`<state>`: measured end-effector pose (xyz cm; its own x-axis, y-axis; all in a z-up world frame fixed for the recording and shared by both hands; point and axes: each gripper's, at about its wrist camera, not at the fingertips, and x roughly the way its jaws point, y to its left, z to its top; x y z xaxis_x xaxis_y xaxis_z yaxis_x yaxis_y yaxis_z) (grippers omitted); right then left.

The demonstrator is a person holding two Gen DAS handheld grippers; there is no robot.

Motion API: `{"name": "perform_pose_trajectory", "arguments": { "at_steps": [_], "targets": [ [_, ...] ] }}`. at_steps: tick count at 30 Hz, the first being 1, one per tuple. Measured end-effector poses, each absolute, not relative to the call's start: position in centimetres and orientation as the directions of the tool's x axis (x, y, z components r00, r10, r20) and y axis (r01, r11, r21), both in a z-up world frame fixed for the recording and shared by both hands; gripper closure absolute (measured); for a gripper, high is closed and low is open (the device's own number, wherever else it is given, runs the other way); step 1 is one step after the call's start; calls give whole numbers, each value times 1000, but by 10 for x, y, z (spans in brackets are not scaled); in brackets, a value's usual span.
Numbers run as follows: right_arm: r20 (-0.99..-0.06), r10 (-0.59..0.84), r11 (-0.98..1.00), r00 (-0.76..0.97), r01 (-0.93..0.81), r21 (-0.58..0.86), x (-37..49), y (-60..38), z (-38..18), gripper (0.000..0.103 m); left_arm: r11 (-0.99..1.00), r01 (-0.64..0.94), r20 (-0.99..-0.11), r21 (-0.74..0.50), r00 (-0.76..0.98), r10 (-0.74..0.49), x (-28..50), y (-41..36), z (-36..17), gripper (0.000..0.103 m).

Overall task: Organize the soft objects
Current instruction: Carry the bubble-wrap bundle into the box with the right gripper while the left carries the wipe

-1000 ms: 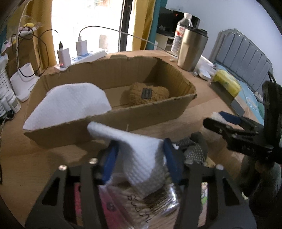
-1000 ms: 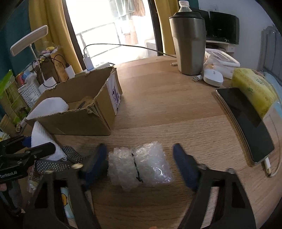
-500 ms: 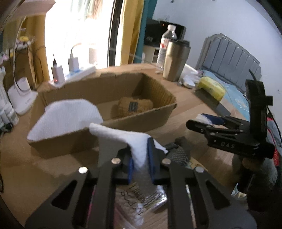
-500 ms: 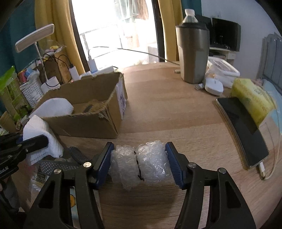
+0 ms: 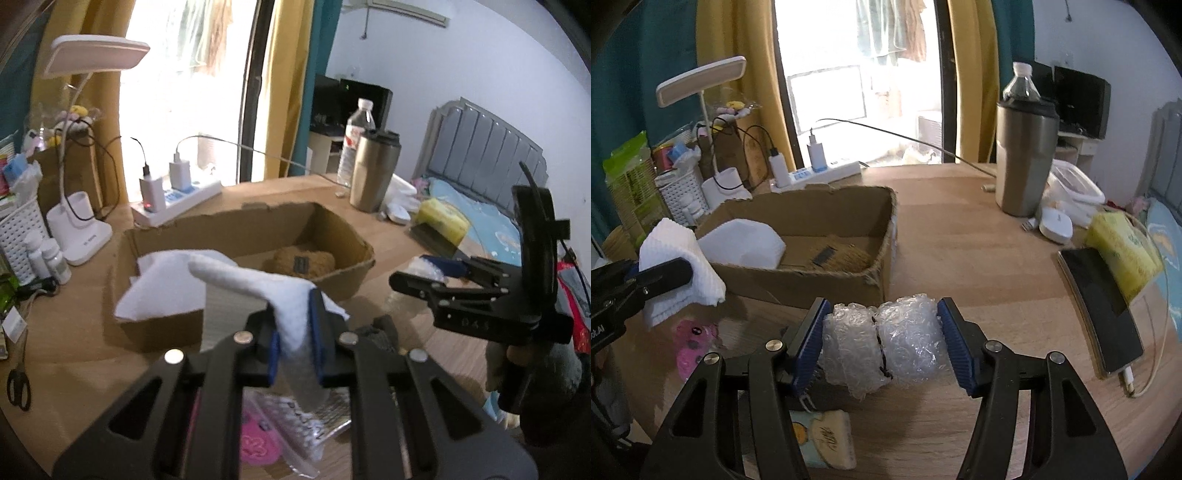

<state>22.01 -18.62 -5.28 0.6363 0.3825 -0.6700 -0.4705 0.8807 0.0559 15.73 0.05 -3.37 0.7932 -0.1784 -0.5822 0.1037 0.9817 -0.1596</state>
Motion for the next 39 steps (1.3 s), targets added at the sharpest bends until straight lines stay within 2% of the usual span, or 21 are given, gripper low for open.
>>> {"name": "perform_pose_trajectory", "arguments": {
  "at_steps": [14,39],
  "targets": [
    [-618,441,849,651,-526,52,231,-166,-26,40,983,58,-515,-175,846,-142,156,24,-9,89],
    [-594,529,803,606,-584,120,281,-150,-36,40,987,21,-566,-162,817,-110,223,16,-28,88]
  ]
}}
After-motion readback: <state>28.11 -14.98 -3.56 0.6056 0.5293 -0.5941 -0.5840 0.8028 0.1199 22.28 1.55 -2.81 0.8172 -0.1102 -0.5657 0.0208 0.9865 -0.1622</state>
